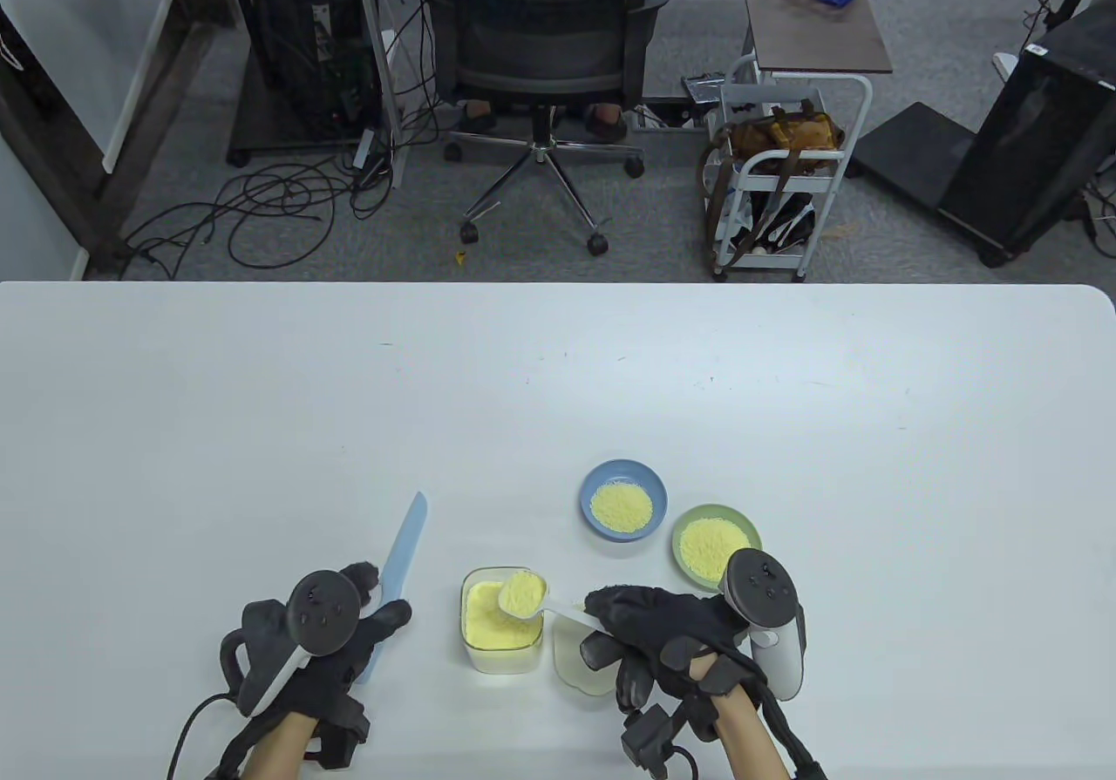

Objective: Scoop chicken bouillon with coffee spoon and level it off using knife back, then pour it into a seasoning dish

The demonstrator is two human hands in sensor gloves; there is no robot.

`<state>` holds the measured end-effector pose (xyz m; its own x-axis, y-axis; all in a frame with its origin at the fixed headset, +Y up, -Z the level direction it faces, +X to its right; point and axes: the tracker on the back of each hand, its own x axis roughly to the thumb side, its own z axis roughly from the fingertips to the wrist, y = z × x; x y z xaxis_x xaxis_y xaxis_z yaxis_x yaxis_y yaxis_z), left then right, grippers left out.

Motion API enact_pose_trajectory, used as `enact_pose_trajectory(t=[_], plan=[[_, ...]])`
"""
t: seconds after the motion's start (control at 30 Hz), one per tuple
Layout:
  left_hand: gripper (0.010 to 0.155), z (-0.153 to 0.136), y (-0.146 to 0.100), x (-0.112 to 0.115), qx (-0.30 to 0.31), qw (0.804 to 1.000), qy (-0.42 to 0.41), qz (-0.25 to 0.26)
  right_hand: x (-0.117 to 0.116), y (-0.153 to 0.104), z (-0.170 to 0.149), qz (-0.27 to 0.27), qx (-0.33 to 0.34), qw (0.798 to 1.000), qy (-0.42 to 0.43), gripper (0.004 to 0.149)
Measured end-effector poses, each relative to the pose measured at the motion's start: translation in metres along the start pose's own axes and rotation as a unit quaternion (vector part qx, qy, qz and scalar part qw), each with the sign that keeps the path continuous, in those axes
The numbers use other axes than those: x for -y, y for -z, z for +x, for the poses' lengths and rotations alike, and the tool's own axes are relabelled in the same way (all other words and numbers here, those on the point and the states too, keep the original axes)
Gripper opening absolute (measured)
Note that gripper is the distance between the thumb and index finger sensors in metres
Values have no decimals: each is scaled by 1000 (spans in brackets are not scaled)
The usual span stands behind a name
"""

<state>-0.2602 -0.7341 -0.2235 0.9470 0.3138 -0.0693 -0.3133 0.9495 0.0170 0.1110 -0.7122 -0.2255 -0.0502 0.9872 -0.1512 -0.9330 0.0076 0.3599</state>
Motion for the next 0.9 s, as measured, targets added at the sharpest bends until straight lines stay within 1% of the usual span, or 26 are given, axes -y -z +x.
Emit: enact_pose_trajectory(t=[0.07, 0.1, 0.2, 0.23, 0.37, 0.43, 0.5, 0.63, 0.7, 0.8, 0.9], plan=[[86, 1, -1, 2, 12, 1000, -16, 8, 5, -3, -2, -10, 2, 1000, 9, 42], [89, 1, -1, 4, 17, 1000, -17, -2, 7, -4, -3, -14, 3, 1000, 13, 42], [96, -2, 3, 13, 21, 998, -3, -57, 18, -8, -8, -34, 4, 999, 33, 42], [96, -3, 4, 18, 18, 997, -2, -79, 23, -9, -11, -43, 4, 998, 41, 42], [98, -7, 8, 26, 11, 991, -11, -136, 42, -11, -20, -65, -10, 997, 40, 43], [99, -8, 8, 27, 9, 991, -15, -132, 55, -9, -26, -69, -23, 997, 22, 43], [98, -8, 9, 27, 9, 992, -17, -126, 66, -5, -31, -93, -39, 995, -1, 43], [98, -8, 9, 28, 8, 992, -21, -124, 82, 9, -36, -128, -41, 991, -13, 46], [98, -9, 10, 28, 5, 992, -24, -122, 86, 17, -38, -149, -42, 988, -13, 47], [98, -11, 12, 28, 4, 993, -28, -116, 89, 29, -40, -181, -68, 981, -28, 48], [97, -11, 12, 28, 2, 993, -30, -115, 88, 38, -42, -175, -82, 980, -51, 48]])
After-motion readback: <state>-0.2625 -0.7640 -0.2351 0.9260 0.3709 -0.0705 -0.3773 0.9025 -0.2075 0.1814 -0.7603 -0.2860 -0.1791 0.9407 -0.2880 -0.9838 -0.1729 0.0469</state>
